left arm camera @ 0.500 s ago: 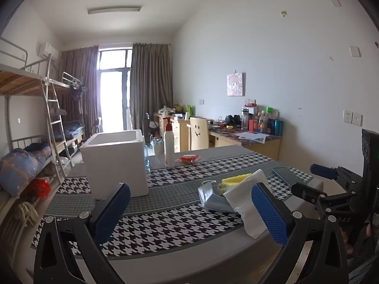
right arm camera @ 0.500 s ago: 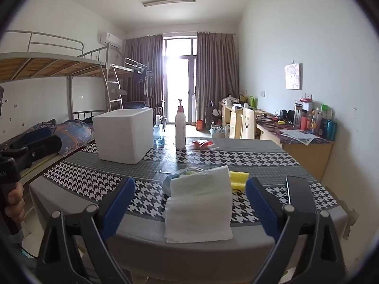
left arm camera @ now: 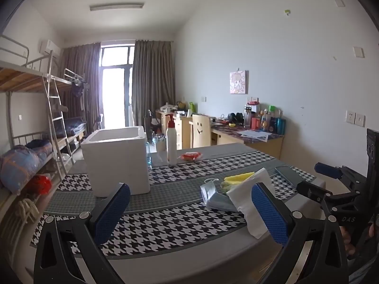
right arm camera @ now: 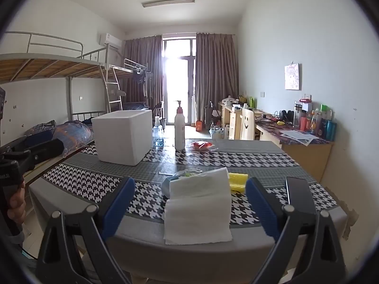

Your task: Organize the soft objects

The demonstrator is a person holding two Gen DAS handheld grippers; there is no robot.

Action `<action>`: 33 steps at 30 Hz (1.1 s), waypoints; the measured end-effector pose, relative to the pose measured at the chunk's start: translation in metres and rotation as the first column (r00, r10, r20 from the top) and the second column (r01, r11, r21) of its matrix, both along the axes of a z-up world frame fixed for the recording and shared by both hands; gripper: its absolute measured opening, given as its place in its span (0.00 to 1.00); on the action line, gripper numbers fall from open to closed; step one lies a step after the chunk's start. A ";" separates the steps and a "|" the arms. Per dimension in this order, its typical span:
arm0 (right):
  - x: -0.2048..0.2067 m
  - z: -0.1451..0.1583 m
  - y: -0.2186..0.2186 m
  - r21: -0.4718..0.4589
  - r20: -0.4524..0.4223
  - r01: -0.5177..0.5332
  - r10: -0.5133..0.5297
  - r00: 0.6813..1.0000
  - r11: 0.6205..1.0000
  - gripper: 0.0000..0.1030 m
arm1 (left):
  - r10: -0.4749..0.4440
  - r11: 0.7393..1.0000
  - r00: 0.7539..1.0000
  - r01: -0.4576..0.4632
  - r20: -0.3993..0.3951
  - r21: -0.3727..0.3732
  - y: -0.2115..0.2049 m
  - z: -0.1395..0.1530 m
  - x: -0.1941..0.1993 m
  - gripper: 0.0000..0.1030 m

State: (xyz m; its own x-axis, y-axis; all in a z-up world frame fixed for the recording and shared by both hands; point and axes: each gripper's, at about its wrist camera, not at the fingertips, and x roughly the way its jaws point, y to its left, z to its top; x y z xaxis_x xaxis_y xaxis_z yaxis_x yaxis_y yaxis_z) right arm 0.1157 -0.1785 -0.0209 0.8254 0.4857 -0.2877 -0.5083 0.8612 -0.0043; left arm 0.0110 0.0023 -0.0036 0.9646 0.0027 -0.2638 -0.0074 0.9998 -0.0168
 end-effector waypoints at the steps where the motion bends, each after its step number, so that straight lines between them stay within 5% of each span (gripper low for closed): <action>1: 0.000 0.000 0.000 -0.001 0.000 0.000 0.000 1.000 1.000 0.94 | 0.003 1.000 1.000 -0.003 0.001 -0.002 0.000 0.000 0.001 0.99; 33: 0.003 -0.002 0.000 -0.009 -0.006 0.007 -0.007 1.000 1.000 0.94 | 0.020 1.000 1.000 -0.020 -0.010 0.007 -0.001 -0.004 0.007 0.99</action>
State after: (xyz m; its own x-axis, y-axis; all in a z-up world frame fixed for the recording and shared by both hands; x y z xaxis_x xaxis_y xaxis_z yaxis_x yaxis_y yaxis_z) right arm 0.1191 -0.1790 -0.0233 0.8269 0.4774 -0.2972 -0.5025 0.8645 -0.0093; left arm 0.0175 0.0015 -0.0074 0.9617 0.0236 -0.2732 -0.0274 0.9996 -0.0099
